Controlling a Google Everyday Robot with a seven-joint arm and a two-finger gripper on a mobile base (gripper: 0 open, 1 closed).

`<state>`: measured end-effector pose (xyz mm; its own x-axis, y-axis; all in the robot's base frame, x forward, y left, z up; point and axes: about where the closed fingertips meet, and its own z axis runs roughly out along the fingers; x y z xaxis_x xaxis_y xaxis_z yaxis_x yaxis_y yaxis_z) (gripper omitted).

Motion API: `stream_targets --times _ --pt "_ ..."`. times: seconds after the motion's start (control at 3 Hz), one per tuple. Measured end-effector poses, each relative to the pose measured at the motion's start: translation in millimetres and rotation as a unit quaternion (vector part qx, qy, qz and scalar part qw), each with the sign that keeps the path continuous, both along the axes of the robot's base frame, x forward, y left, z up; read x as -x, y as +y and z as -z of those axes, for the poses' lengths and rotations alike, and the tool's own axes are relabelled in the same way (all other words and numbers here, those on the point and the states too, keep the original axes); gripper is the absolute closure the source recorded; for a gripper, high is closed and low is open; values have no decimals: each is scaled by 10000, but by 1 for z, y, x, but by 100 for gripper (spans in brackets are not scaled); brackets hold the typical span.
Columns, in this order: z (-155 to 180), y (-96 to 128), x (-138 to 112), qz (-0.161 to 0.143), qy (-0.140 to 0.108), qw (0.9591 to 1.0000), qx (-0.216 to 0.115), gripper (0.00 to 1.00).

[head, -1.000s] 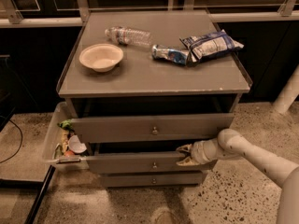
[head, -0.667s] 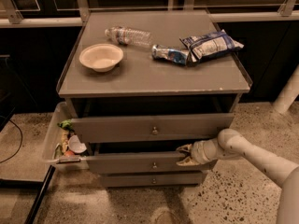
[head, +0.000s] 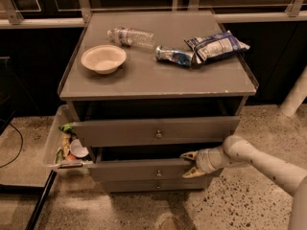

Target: Open middle drawer

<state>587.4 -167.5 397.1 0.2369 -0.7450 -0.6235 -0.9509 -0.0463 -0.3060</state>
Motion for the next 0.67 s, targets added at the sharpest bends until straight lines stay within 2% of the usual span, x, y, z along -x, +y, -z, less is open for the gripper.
stream_targets --times 0.33,0.67 --pt "-1 1 3 -22 8 10000 0 65" --pt "1 -2 21 -79 75 9999 -25 88"
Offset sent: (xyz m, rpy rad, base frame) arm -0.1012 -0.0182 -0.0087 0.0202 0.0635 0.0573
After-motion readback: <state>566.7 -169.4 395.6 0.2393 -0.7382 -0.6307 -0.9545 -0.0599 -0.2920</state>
